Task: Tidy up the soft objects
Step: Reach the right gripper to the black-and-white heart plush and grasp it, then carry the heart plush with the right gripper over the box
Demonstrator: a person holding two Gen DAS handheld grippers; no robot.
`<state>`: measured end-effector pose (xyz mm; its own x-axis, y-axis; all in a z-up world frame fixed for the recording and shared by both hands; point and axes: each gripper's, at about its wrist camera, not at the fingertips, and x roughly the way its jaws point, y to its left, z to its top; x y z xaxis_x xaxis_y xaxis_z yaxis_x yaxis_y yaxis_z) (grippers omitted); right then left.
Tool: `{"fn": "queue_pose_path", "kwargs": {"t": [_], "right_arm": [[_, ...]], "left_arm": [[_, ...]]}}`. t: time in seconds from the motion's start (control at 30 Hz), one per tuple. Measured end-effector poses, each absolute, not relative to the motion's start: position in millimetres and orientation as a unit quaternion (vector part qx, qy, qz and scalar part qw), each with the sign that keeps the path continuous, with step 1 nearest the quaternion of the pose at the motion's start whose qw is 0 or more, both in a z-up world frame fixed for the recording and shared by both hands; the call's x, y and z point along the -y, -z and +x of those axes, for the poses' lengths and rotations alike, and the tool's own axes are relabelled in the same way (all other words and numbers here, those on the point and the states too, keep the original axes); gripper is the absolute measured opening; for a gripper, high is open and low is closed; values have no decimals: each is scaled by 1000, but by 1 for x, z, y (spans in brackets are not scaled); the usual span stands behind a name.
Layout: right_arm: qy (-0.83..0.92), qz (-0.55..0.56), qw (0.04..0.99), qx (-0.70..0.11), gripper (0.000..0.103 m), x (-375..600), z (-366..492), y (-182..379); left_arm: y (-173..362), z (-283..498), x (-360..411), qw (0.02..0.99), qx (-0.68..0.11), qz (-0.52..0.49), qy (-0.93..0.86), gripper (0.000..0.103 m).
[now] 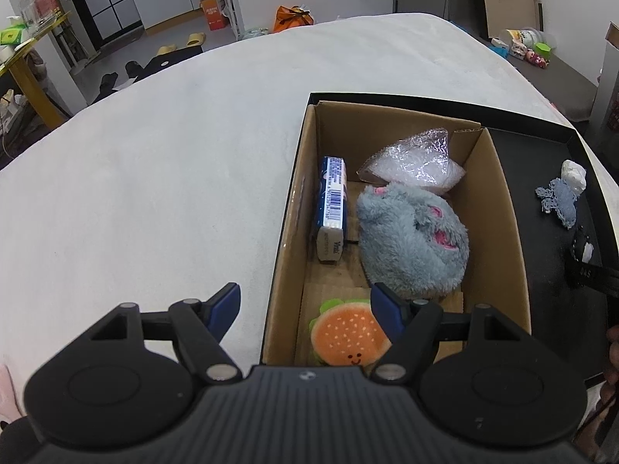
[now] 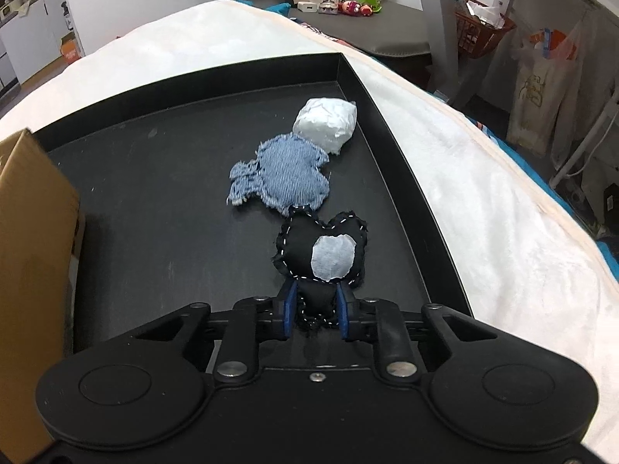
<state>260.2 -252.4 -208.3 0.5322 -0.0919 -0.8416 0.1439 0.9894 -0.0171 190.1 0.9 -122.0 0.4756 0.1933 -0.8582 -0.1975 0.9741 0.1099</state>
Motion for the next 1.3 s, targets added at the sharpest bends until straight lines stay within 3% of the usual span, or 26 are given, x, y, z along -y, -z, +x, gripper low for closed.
{"fn": "queue_pose_path", "kwargs": {"t": [0.23, 0.33, 0.37, 0.53, 0.73, 0.83, 0.9, 1.0, 1.3], "right_arm": [[85, 29, 863, -497, 24, 258, 246, 206], [107, 32, 854, -508, 43, 263, 247, 208], [112, 37, 853, -509, 56, 264, 248, 208], [111, 18, 866, -486, 73, 256, 251, 203], [111, 42, 873, -474, 69, 263, 260, 204], [119, 55, 872, -472, 61, 269, 263, 205], [121, 62, 872, -471, 49, 273, 263, 207], [118, 65, 869, -476, 43, 274, 263, 210], [90, 81, 875, -469, 39, 270, 249, 200]], "left_arm": [[122, 185, -7, 859, -498, -9, -118, 73], [123, 185, -8, 858, -499, -11, -119, 73], [124, 185, -8, 859, -499, -9, -118, 73], [126, 186, -9, 858, -500, -7, -119, 73], [127, 189, -8, 857, -500, -5, -123, 73], [128, 191, -8, 857, -500, -5, -122, 73], [129, 191, -8, 857, -501, -5, -122, 73], [130, 191, -7, 856, -502, -4, -120, 73], [129, 187, -7, 858, -501, -10, -115, 73]]}}
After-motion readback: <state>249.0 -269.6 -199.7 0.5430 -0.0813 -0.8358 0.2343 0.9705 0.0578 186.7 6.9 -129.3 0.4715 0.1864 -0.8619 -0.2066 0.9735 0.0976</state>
